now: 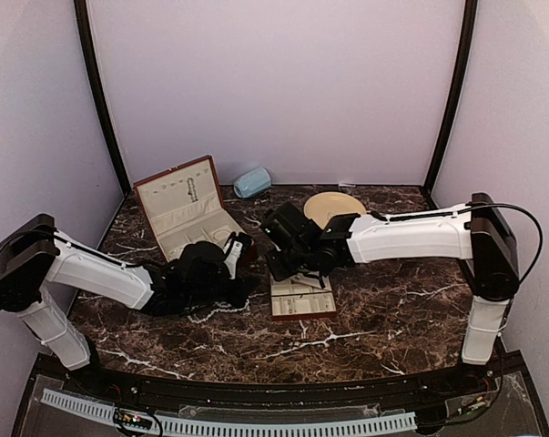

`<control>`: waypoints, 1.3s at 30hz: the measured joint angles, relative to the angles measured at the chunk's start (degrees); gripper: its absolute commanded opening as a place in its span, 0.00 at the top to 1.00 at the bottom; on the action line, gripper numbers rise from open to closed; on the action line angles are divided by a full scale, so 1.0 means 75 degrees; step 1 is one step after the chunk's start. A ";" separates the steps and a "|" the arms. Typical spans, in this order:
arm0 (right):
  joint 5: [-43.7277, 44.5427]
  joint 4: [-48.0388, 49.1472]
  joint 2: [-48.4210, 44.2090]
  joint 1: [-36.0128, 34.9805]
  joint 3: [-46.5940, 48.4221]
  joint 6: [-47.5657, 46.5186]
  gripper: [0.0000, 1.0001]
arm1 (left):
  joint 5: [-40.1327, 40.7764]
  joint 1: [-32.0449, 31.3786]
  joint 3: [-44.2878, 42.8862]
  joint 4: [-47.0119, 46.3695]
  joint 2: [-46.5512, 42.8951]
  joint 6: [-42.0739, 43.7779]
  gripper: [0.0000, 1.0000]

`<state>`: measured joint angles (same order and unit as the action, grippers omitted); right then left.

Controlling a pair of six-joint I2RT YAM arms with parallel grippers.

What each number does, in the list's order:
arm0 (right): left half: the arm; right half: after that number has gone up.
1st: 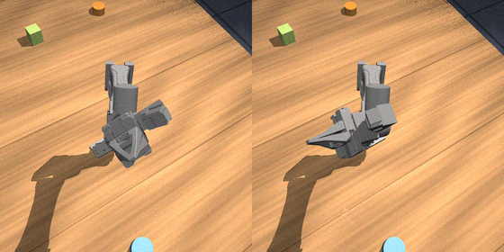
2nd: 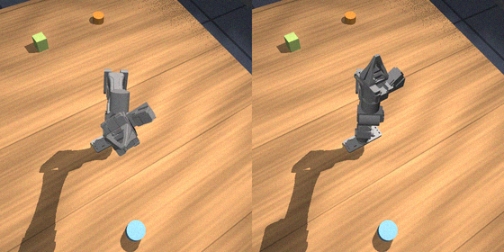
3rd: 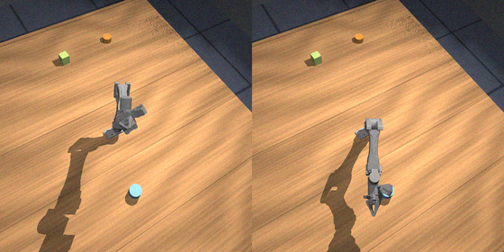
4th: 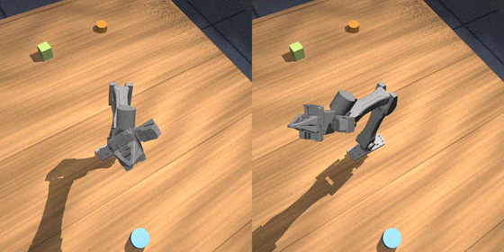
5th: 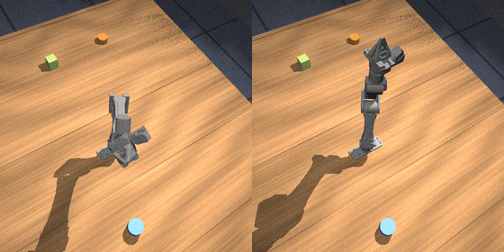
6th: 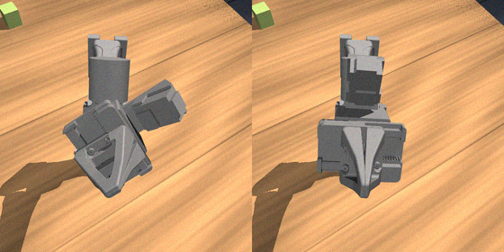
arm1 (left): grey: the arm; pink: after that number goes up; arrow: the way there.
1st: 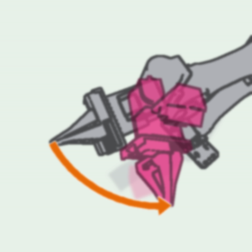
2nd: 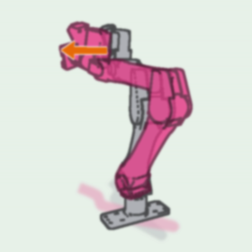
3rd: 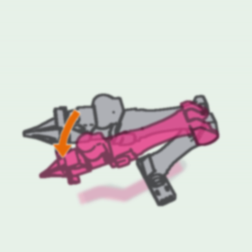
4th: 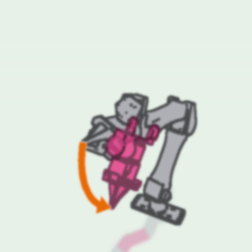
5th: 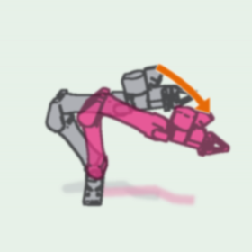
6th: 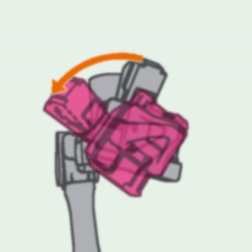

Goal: Organize the mixed jewelry
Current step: Open the earring holder beneath the earring panel, then place the earring in the compartment beneath the earring panel.

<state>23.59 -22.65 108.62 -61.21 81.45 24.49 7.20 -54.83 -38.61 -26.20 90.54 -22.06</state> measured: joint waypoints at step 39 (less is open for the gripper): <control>-0.0379 0.0341 -0.0463 0.0017 -0.0408 0.0329 1.00 | -0.0256 0.0589 -0.2250 -0.1160 0.3343 0.0574 0.93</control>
<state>20.75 -20.10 105.14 -61.08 78.39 26.96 5.28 -50.41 -55.48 -34.89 115.61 -17.76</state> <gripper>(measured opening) 0.006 0.072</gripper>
